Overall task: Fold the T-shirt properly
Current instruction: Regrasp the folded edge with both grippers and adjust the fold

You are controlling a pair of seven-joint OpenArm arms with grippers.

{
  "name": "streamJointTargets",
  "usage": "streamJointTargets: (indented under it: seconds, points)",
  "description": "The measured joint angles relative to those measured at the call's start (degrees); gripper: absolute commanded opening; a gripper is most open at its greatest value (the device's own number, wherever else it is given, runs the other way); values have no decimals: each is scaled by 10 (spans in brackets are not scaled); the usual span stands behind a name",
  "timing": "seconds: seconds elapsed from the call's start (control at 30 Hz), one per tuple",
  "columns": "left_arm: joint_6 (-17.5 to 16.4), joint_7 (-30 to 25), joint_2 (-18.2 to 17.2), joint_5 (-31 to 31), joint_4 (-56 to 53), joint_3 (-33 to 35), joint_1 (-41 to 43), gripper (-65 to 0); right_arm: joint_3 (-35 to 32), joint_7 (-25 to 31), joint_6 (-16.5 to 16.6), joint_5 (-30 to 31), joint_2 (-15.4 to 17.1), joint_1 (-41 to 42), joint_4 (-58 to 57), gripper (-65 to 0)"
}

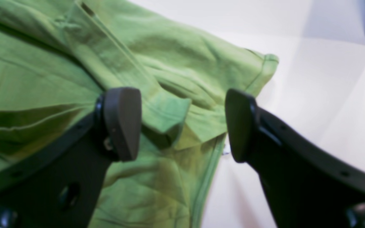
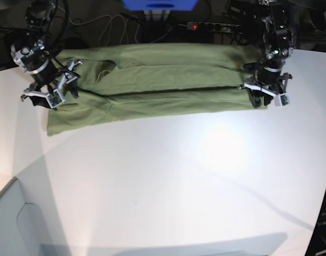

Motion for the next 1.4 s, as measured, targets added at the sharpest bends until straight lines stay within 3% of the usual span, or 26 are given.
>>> streamJointTargets:
  seconds: [0.07, 0.23, 0.77, 1.1, 1.4]
  points:
    - [0, 0, 0, 0, 0, 0, 1, -478, 0, 1, 0, 0, 0, 0, -2, -253]
    - [0, 0, 0, 0, 0, -1, 1, -650, 0, 0, 0, 0, 0, 0, -20, -253]
    - [3, -5, 1, 0, 100, -3, 64, -650, 0, 0, 0, 0, 0, 10, -20, -253]
    - [3, -4, 18, 0, 99, -38, 87, -650, 0, 0, 0, 0, 0, 8, -20, -253]
    - [0, -4, 11, 2, 100, -37, 87, -650, 0, 0, 0, 0, 0, 8, -20, -253]
